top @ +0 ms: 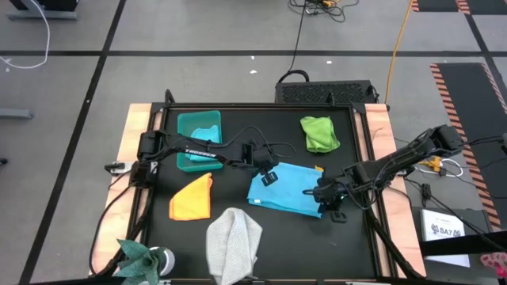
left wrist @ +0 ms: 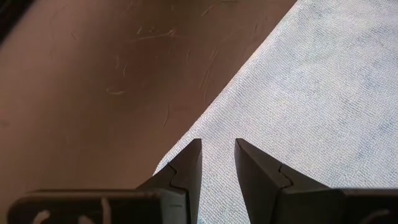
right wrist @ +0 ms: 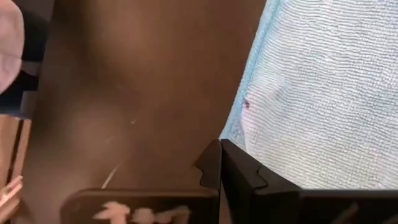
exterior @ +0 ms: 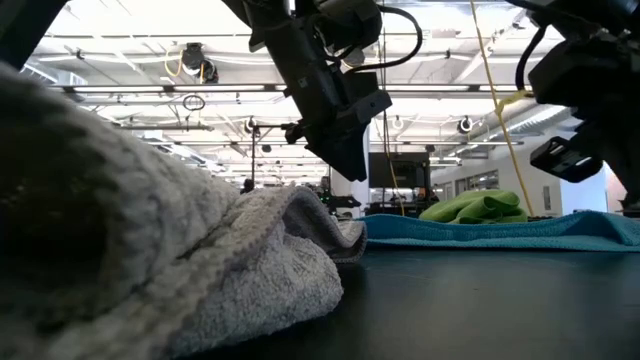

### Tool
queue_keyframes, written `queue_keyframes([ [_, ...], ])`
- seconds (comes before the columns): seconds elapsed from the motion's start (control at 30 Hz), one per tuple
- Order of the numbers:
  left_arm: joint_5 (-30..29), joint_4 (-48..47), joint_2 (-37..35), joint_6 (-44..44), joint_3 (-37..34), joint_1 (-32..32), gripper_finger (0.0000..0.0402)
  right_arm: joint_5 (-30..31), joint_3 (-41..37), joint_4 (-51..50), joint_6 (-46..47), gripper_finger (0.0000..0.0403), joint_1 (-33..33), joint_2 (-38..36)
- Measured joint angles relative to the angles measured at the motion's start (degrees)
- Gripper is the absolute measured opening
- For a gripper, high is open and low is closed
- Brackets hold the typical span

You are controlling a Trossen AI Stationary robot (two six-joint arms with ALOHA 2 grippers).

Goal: Fold microfiber towels
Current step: Fold the blue microfiber towel

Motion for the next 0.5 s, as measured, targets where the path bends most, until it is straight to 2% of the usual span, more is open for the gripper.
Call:
queue_keyframes([
  [0.33,0.0,0.0,0.0,-1.1,0.0,0.0,0.0099,3.1,0.0,0.0,-4.2,0.0000,0.0,4.7],
  [0.5,0.0,0.0,0.0,-1.5,0.0,0.0,0.0099,10.2,0.0,0.3,-6.6,0.0000,0.0,7.0],
])
